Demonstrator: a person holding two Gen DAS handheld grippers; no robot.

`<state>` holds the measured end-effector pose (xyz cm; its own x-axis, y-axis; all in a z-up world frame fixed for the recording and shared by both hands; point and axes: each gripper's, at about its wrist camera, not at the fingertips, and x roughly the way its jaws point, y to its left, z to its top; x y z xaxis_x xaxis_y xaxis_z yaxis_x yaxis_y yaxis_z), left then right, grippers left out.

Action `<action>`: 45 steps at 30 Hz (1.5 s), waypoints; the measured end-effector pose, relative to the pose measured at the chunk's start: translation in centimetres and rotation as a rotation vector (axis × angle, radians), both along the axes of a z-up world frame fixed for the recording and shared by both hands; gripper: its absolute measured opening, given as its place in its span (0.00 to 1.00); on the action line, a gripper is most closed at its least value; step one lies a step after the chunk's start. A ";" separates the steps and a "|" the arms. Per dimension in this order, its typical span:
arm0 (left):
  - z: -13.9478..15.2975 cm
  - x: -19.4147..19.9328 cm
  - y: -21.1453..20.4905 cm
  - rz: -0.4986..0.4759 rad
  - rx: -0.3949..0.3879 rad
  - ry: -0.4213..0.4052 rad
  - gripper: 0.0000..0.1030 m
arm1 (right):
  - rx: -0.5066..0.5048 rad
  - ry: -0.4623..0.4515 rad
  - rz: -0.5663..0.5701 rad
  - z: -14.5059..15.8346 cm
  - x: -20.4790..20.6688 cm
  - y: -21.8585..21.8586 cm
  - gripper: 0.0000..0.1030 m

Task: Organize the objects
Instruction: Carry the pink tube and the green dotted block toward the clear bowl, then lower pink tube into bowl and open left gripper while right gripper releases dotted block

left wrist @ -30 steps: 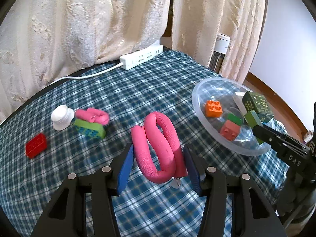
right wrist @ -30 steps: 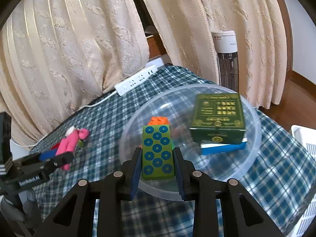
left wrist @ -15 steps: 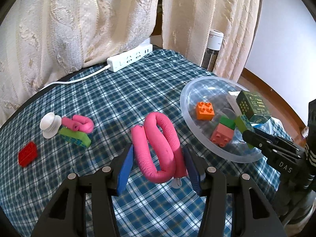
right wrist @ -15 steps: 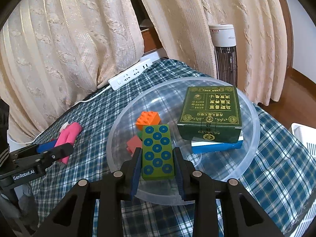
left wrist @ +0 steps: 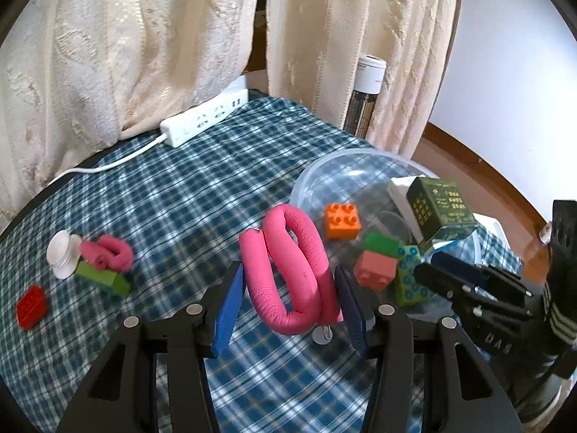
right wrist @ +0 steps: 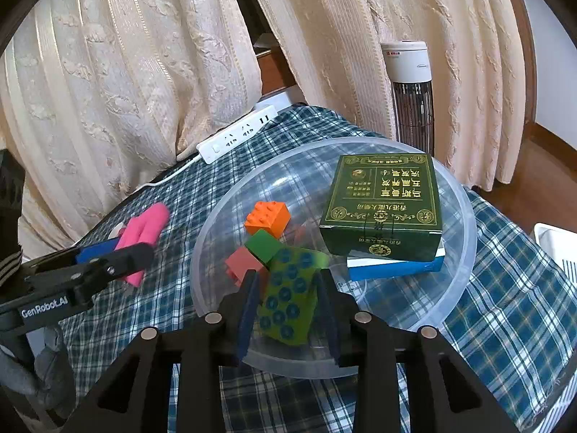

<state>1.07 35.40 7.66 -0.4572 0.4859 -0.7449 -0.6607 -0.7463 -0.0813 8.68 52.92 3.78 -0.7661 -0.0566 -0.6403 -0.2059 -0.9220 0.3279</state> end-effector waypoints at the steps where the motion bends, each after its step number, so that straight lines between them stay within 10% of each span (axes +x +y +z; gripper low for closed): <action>1: 0.0 -0.1 0.3 -0.005 0.003 0.000 0.51 | 0.002 0.001 -0.001 0.0 0.0 0.0 0.36; 17: -0.7 -1.9 4.4 -0.062 0.075 -0.036 0.58 | 0.018 0.008 0.004 0.2 0.3 0.0 0.37; 45: -0.8 -2.7 -1.4 0.061 0.086 -0.059 0.66 | 0.012 0.028 0.023 1.4 -0.1 -2.2 0.46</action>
